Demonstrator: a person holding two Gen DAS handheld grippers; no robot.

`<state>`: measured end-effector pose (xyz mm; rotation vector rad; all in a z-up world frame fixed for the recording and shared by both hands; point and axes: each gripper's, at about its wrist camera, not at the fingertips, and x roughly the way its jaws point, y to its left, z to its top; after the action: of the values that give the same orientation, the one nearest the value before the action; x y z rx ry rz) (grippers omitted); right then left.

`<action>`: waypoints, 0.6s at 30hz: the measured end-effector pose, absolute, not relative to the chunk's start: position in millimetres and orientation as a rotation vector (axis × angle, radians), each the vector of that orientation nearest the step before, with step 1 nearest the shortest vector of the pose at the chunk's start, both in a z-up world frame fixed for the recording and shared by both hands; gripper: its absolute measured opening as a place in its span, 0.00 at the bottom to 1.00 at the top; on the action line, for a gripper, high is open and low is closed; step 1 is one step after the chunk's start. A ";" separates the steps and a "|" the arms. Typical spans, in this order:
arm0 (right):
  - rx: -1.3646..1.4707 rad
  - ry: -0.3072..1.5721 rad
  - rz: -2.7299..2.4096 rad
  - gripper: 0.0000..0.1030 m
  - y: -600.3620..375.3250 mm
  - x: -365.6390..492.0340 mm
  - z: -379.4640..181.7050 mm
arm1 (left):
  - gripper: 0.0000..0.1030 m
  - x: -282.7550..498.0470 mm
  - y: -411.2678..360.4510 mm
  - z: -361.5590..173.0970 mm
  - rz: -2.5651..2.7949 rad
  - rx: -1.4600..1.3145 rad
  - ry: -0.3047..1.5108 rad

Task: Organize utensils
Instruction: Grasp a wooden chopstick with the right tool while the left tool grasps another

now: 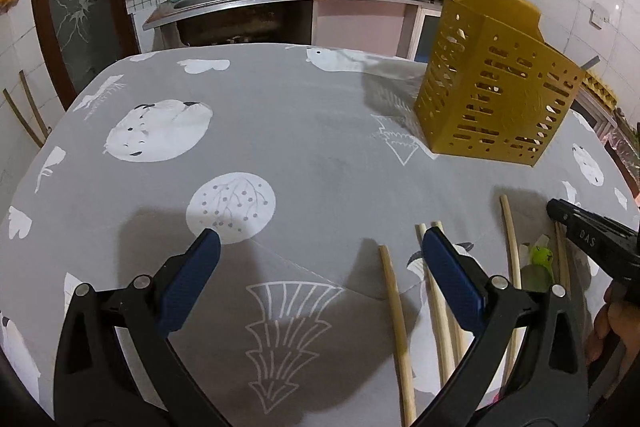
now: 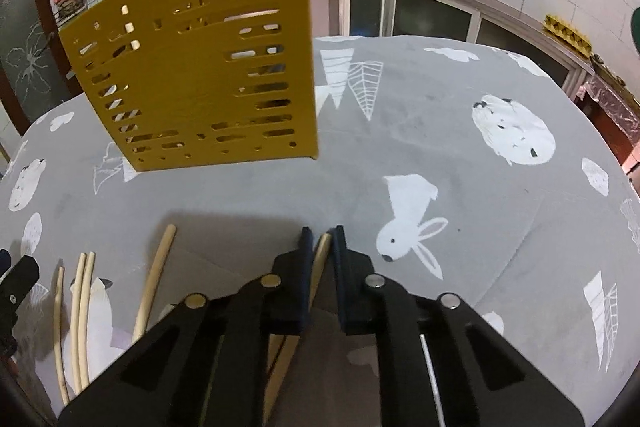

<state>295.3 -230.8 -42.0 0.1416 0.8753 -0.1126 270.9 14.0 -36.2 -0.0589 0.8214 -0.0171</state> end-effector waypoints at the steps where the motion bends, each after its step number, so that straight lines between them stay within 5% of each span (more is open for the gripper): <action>1: 0.155 0.873 -0.102 0.09 -233.7 295.1 -42.0 | 0.95 270.4 13.2 -36.3 -0.019 -0.059 0.825; 18: 0.153 0.858 -0.056 0.08 -238.4 285.2 -42.9 | 0.73 271.5 -11.0 -59.2 -0.006 0.012 0.916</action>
<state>285.2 -238.4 -42.9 0.1526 0.8578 -0.0561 271.5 -11.0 -59.2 0.0120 0.9157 -0.0059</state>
